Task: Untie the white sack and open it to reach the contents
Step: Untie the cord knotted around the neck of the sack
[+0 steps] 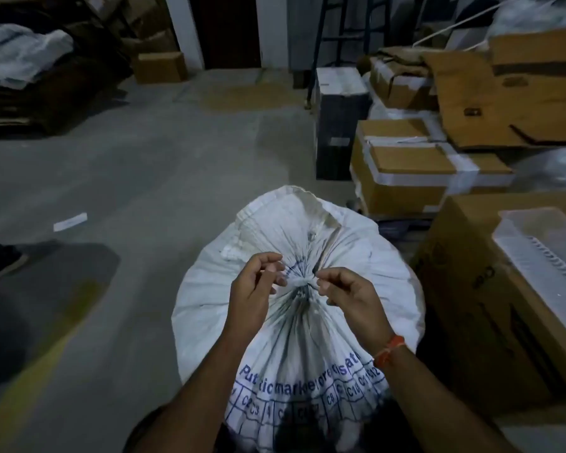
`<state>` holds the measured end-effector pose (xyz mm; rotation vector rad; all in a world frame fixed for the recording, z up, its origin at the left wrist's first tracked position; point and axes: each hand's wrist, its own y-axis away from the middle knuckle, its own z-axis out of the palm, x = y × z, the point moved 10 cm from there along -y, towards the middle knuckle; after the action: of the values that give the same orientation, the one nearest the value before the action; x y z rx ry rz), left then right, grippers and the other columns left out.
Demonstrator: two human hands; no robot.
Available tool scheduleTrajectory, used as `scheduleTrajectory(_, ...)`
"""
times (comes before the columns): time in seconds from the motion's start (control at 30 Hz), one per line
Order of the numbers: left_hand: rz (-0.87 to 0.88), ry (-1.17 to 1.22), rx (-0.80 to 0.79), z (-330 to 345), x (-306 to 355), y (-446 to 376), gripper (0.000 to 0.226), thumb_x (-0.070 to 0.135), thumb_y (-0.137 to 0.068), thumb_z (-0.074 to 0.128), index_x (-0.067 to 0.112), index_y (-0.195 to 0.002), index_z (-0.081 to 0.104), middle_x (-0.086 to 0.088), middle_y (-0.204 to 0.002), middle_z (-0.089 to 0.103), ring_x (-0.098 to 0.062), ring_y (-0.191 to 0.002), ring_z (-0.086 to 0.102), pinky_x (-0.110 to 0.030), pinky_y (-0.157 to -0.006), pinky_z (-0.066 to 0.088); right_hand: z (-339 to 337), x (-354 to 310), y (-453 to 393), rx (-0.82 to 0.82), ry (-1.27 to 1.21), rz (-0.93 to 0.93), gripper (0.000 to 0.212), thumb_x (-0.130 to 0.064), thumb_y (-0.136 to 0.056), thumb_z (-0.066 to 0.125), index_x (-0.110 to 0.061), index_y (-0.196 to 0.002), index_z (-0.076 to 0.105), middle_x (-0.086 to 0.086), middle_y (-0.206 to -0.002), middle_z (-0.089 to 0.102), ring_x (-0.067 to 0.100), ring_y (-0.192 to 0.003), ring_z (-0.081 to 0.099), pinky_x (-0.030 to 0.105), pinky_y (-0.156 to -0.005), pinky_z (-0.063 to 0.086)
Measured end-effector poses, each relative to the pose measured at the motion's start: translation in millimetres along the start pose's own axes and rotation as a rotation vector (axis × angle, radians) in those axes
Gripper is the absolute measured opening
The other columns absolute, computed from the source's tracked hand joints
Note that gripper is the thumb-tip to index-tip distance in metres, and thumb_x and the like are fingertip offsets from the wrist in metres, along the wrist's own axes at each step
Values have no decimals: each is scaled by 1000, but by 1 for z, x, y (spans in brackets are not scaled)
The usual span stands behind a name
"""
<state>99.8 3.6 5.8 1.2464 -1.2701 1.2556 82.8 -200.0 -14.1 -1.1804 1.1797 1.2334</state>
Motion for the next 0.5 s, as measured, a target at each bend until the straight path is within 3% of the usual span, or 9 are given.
scheduleTrajectory(0.1,-1,-9,26,-4,-15,-10,21,24,-102,52,24,-113,69,3,-100,75,-16,-85,71,-31,-74,51,0,10,-15,5,117,-40,16,-5,-96,66,-13,-107,74,5,-100,74,13,-90,68,26,-78,56)
scheduleTrajectory(0.2,-3,-10,42,-8,-27,-15,21,17,-105,51,23,-113,69,-1,-101,75,-15,-88,71,-26,-75,52,1,21,-23,47,294,-76,14,-15,-92,73,-16,-106,74,1,-99,75,15,-92,70,34,-83,60)
scheduleTrajectory(0.33,-19,11,53,-14,-43,-29,25,3,-104,51,16,-108,72,-9,-102,74,-15,-92,72,-25,-84,57,13,25,-31,79,553,-155,22,-29,-83,82,-20,-101,74,-3,-93,72,9,-83,69,20,-73,56)
scheduleTrajectory(0.5,-175,12,-100,-1,-70,-44,35,-8,-102,44,9,-105,74,-5,-103,76,-9,-93,73,-19,-81,55,24,30,-42,81,686,-248,24,-24,-83,83,-16,-105,77,1,-92,76,11,-79,71,23,-77,60)
